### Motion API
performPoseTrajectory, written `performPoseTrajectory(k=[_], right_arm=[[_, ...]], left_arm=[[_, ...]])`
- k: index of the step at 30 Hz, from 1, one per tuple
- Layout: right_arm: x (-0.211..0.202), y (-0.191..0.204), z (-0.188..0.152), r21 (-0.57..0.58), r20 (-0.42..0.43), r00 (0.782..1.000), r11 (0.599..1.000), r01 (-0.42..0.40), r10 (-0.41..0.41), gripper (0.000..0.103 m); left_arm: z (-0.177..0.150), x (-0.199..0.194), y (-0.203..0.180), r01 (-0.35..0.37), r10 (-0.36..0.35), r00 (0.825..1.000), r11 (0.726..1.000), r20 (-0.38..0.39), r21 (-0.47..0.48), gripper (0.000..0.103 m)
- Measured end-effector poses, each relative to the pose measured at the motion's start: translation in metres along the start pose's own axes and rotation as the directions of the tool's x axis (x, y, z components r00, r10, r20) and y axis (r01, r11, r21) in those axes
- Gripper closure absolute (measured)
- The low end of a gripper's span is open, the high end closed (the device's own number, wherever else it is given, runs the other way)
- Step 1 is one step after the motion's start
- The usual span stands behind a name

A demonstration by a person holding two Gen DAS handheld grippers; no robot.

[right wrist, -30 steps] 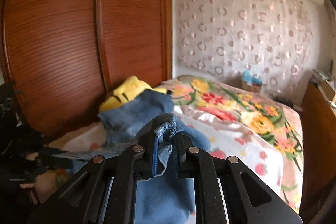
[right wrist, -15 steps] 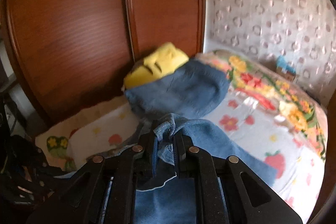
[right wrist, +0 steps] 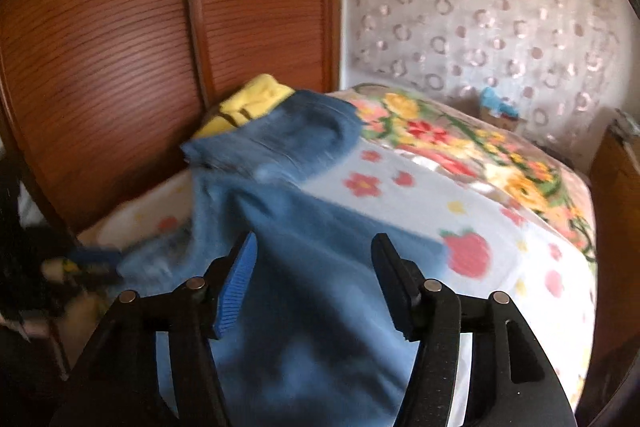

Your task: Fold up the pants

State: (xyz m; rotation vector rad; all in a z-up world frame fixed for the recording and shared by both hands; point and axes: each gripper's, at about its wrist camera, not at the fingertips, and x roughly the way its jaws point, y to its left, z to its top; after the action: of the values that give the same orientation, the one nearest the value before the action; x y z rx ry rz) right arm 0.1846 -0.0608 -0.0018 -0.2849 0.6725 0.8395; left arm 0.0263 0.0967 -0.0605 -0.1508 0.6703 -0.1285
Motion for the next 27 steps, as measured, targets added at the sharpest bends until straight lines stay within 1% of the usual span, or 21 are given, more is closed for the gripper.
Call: performPoseTrajectory(k=[4, 6, 11, 14, 16, 19, 22, 26, 27], right_arm=[[-0.009, -0.025, -0.049, 0.057, -0.031, 0.997, 0.996, 0.066, -0.065, 0.039], [-0.007, -0.033, -0.070, 0.095, -0.046, 0.997, 0.993, 0.069, -0.065, 0.039], [-0.010, -0.047, -0.104, 0.207, -0.047, 0.998, 0.977, 0.047, -0.038, 0.039], [-0.016, -0.047, -0.115, 0.247, -0.038, 0.999, 0.968, 0.034, -0.025, 0.039], [-0.022, -0.044, -0.119, 0.270, -0.034, 0.999, 0.962, 0.035, -0.027, 0.039], [-0.029, -0.039, -0.121, 0.289, -0.027, 1.000, 0.957, 0.015, -0.007, 0.039], [-0.034, -0.033, -0.125, 0.280, -0.042, 0.999, 0.960, 0.021, -0.009, 0.039], [-0.046, -0.023, -0.132, 0.264, -0.045, 0.999, 0.964, 0.018, -0.006, 0.039], [-0.050, -0.021, -0.134, 0.260, -0.046, 0.999, 0.965, 0.011, 0.001, 0.039]], left_arm=[[0.007, -0.004, -0.008, 0.007, -0.007, 0.999, 1.000, 0.033, 0.014, 0.082], [0.009, -0.003, -0.014, 0.016, -0.017, 0.999, 1.000, 0.035, 0.024, 0.081], [0.008, 0.022, -0.015, 0.005, -0.005, 1.000, 1.000, -0.020, 0.030, 0.081], [0.003, 0.039, -0.011, -0.019, 0.020, 0.998, 1.000, -0.061, 0.018, 0.081], [0.000, 0.047, -0.009, -0.022, 0.023, 0.996, 1.000, -0.083, 0.008, 0.081], [-0.006, 0.058, -0.008, -0.021, 0.022, 0.993, 1.000, -0.120, 0.009, 0.081], [-0.011, 0.064, -0.009, -0.019, 0.021, 0.991, 1.000, -0.134, 0.017, 0.081], [-0.013, 0.065, -0.010, -0.012, 0.013, 0.993, 1.000, -0.119, 0.009, 0.081], [-0.014, 0.064, -0.011, -0.011, 0.013, 0.993, 1.000, -0.114, 0.016, 0.083]])
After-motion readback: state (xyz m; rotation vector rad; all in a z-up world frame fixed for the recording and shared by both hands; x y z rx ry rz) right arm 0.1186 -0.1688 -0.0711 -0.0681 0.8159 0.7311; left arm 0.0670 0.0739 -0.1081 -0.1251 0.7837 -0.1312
